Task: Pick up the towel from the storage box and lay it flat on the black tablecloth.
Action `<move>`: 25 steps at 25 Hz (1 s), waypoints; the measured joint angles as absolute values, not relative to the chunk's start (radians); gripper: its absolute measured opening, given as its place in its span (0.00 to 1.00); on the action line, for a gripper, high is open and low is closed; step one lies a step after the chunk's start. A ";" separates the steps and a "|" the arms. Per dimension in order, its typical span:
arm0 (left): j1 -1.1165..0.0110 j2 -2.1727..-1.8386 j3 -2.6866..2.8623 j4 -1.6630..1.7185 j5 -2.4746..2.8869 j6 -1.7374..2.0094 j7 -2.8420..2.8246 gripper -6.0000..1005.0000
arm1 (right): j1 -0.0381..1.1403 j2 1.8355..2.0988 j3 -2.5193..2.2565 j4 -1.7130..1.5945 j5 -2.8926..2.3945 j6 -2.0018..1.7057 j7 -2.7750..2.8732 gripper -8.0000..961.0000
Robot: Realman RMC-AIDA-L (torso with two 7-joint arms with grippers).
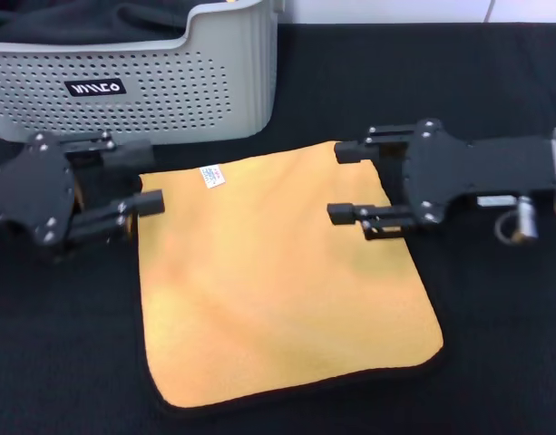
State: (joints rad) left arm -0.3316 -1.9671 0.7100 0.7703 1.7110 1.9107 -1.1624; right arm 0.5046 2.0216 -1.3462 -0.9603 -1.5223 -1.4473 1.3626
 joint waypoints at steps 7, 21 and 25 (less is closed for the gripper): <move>-0.307 -1.937 0.750 0.655 1.639 2.035 -1.071 0.52 | 0.459 2.023 -1.344 -0.916 -1.332 -1.667 1.353 0.69; -0.282 -1.942 0.802 0.645 1.605 2.039 -1.039 0.52 | 0.492 2.027 -1.401 -0.809 -1.266 -1.689 1.309 0.70; -0.294 -1.929 0.838 0.642 1.604 2.040 -1.046 0.52 | 0.525 2.028 -1.403 -0.750 -1.265 -1.670 1.298 0.70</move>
State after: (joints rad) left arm -0.2938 -1.9285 0.8381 0.6417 1.6041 2.0397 -1.0461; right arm 0.5254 2.0277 -1.4031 -0.7498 -1.2653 -1.6701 1.2985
